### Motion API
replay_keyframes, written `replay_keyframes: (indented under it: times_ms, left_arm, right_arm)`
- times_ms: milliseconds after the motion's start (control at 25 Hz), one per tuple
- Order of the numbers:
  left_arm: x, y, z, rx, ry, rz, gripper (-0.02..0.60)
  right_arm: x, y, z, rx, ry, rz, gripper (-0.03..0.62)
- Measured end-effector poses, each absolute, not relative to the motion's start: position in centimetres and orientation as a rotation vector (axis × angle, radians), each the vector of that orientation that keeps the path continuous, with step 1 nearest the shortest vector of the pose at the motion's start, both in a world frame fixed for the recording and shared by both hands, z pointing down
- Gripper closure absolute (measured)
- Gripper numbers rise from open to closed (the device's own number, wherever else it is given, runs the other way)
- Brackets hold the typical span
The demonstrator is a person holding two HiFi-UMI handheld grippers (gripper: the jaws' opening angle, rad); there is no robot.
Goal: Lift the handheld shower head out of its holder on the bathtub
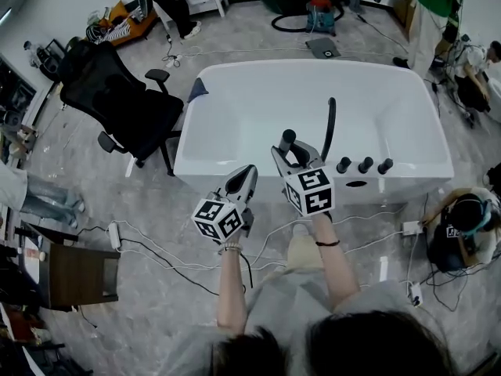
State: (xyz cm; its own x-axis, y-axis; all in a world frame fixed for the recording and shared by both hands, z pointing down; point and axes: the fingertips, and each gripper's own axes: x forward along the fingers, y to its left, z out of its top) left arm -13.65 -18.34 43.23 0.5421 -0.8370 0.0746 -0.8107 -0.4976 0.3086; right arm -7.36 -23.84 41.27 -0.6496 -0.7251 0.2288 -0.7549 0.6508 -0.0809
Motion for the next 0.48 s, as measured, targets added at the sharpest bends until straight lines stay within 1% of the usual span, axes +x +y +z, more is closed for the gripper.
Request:
replay_keyframes:
  times_ms: [480]
  left_arm:
    - [-15.6, -15.2, 40.7, 2.500, -1.437, -0.178, 0.577]
  right_arm:
    - [-9.5, -20.3, 38.0, 1.204, -2.768, 0.215, 0.461]
